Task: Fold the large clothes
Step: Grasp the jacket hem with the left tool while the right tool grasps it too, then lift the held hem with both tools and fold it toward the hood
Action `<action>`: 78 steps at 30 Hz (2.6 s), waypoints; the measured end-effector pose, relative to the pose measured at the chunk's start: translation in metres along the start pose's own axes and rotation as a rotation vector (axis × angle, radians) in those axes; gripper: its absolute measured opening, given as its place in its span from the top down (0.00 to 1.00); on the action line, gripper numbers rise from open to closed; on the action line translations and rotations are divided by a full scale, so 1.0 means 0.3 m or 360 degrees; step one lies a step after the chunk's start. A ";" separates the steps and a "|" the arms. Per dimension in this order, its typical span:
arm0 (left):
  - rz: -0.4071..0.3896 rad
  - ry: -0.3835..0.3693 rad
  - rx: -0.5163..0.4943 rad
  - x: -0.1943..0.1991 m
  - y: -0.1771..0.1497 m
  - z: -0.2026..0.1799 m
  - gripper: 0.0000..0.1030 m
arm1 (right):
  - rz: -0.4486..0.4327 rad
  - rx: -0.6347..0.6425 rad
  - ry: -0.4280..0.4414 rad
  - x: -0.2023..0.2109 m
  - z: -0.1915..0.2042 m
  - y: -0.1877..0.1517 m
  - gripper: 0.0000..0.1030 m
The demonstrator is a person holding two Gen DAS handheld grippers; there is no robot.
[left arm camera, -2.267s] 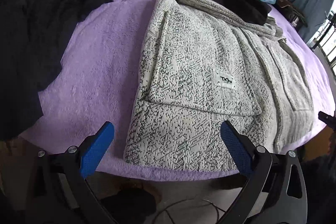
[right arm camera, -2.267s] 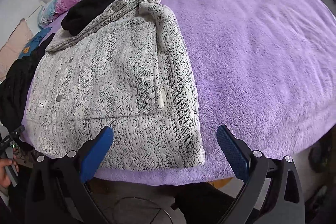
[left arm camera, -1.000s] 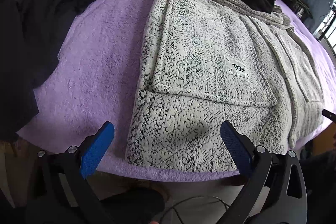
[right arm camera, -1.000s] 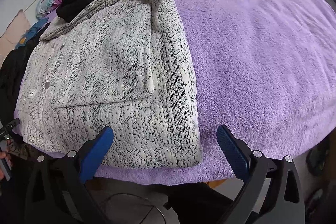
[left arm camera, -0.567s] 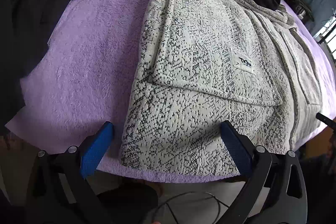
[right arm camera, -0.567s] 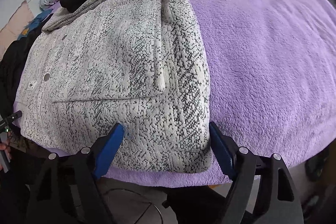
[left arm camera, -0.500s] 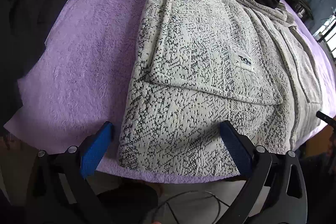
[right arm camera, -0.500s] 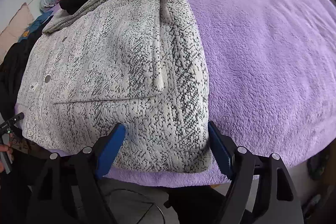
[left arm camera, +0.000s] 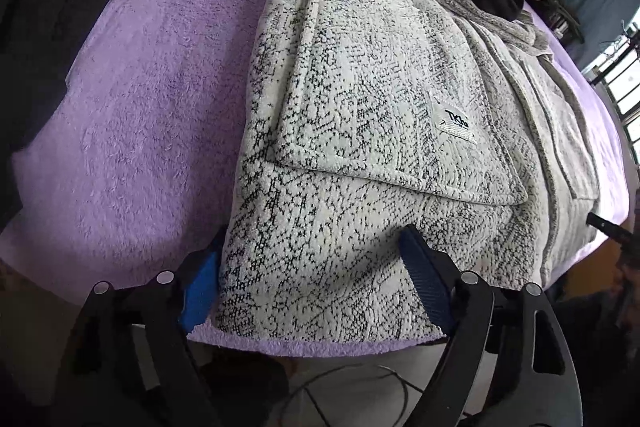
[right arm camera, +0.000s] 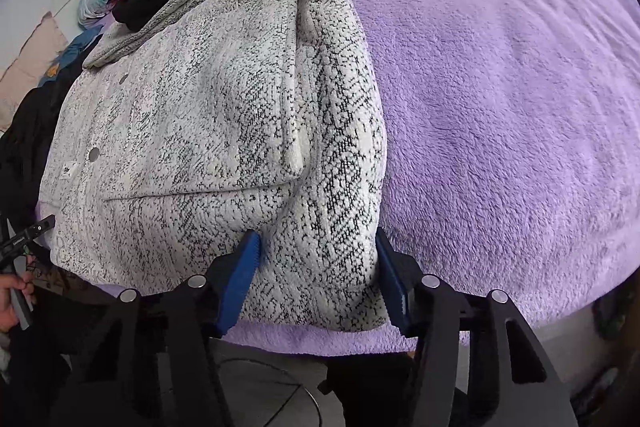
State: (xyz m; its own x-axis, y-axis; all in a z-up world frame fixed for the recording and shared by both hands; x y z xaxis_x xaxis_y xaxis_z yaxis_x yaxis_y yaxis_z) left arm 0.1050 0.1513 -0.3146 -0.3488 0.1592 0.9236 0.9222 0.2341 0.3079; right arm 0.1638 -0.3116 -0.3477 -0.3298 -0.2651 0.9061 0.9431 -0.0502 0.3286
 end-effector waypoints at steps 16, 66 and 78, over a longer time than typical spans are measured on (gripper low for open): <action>0.0066 -0.0170 0.0043 0.032 0.021 0.028 0.59 | 0.0041 0.0036 0.0185 0.030 -0.018 -0.013 0.74; -0.0017 -0.0634 0.0036 0.483 0.358 -0.214 0.86 | -0.0203 0.0251 0.0514 0.467 0.211 0.270 0.90; -0.0037 -0.0768 0.0127 0.575 0.586 -0.285 0.87 | -0.0266 0.0264 0.0525 0.556 0.266 0.506 0.90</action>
State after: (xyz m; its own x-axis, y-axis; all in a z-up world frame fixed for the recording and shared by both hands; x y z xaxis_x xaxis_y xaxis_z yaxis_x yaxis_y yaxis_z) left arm 0.2213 0.1379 -0.0816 -0.4243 0.5751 0.6994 0.9041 0.3128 0.2912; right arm 0.2486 -0.2866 -0.1253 -0.4217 -0.5624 0.7113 0.8491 0.0302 0.5273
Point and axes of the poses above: each gripper's, at about its wrist camera, not at the fingertips, and x roughly against the way its jaws point, z to its left, y to its top, the point moved 5 cm from there along -x, roughly the way its jaws point, and after that the axes turned 3 degrees about x, right-handed, at the moved point
